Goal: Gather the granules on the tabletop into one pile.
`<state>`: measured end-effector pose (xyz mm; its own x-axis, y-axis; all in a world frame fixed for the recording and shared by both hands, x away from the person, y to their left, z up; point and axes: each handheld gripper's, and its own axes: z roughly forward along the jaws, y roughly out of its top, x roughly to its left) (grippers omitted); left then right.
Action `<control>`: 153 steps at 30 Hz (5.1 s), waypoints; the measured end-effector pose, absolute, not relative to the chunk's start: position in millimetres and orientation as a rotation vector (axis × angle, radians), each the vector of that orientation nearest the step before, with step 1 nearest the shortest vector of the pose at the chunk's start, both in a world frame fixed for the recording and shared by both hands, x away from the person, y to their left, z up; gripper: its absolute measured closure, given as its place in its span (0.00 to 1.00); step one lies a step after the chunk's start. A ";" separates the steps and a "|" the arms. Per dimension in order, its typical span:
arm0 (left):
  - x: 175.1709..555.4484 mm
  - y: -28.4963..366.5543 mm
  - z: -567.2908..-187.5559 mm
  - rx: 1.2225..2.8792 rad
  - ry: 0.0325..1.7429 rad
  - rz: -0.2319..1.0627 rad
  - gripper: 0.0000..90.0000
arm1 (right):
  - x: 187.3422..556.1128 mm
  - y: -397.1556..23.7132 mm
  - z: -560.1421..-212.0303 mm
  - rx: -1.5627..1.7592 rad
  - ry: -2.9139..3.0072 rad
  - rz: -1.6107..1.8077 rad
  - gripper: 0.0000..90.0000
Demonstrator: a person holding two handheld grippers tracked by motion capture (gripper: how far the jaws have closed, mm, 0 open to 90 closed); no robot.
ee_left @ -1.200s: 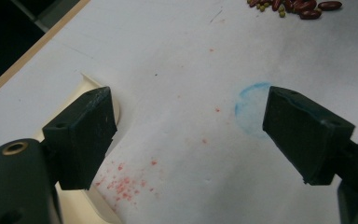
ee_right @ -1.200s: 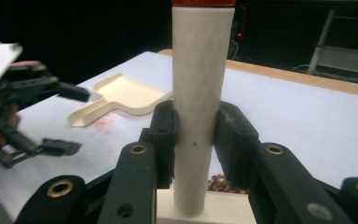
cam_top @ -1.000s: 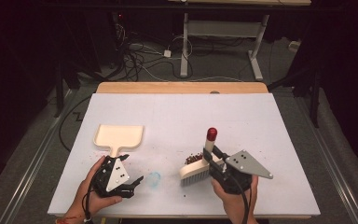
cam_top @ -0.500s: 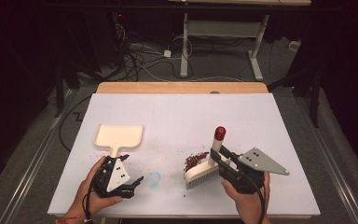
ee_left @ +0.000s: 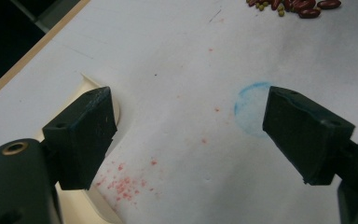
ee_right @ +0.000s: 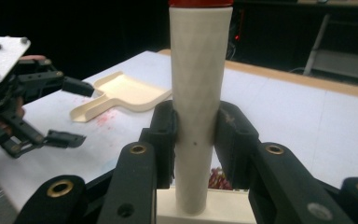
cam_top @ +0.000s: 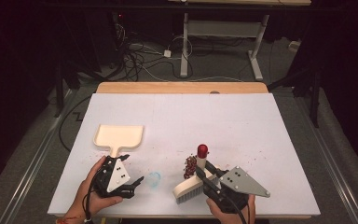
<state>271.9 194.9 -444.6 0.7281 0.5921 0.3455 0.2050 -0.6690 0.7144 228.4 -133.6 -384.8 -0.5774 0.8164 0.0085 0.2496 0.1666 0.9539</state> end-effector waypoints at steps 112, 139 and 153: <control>274.5 196.5 -450.3 2.284 0.619 0.727 0.18 | 419.6 -97.5 -390.7 0.835 1.863 1.575 0.78; 274.8 191.7 -449.9 2.298 0.607 0.729 0.18 | 374.4 -159.2 -386.2 0.859 1.899 1.563 0.78; 274.7 192.6 -450.4 2.299 0.608 0.730 0.18 | 364.6 -145.6 -390.9 0.926 1.729 1.469 0.78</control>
<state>274.7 192.6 -450.4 0.7385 0.5837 0.3375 0.2269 -0.6865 0.6908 364.6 -145.6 -390.9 -0.5176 0.8542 -0.0490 0.0896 0.1110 0.9898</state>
